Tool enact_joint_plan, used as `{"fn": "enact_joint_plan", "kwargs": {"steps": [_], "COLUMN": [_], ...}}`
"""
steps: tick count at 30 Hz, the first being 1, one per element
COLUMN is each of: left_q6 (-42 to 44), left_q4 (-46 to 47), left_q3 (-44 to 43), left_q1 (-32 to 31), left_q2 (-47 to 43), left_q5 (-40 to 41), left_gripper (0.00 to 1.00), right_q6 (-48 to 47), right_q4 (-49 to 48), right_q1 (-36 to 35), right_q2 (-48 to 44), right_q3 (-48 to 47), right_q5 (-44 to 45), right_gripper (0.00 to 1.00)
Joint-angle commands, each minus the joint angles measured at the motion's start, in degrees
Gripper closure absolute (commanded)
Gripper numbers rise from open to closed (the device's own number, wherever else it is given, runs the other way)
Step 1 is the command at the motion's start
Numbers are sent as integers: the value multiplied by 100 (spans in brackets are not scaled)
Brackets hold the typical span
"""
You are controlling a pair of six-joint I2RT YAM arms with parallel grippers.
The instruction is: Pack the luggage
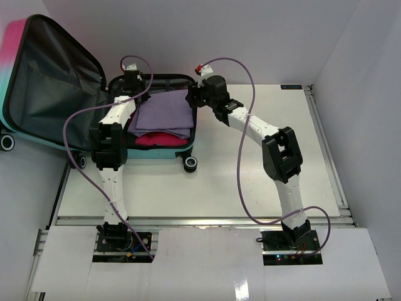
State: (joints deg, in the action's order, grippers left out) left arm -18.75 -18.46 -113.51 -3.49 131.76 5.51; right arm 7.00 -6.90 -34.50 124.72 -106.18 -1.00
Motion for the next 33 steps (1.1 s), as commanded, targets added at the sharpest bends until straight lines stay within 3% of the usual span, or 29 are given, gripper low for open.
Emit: {"fn": "enact_joint_plan", "kwargs": {"steps": [1, 5, 19, 24, 26, 27, 31, 33], "left_q6": [-102, -94, -383, -296, -146, -103, 129, 253], "left_q4": [-252, -255, 189, 695, 1071, 1167, 1031, 873], "left_q3": [-42, 105, 929, 1297, 1462, 1464, 1134, 880], "left_q1": [-29, -21, -21, -21, -21, -21, -19, -12], "left_q2": [-271, -406, -728, -890, -1039, -1097, -1270, -1389], "left_q5": [499, 1161, 2248, 1829, 1294, 1134, 819, 817], "left_gripper": [100, 100, 100, 98, 64, 53, 37, 35], "right_q6": [-155, -138, -234, -270, -295, -310, -380, -414], "right_q4": [-510, -654, -699, -699, -685, -674, -497, -343], "right_q1": [23, 22, 40, 40, 55, 50, 95, 112], "right_q2": [-625, -929, -1134, -1126, -1126, -1126, -1182, -1203], "right_q3": [431, 792, 1186, 1188, 1199, 1204, 1175, 1098], "right_q5": [305, 364, 547, 540, 542, 547, 503, 391], "right_gripper": [40, 39, 39, 39, 39, 39, 39, 40]}}
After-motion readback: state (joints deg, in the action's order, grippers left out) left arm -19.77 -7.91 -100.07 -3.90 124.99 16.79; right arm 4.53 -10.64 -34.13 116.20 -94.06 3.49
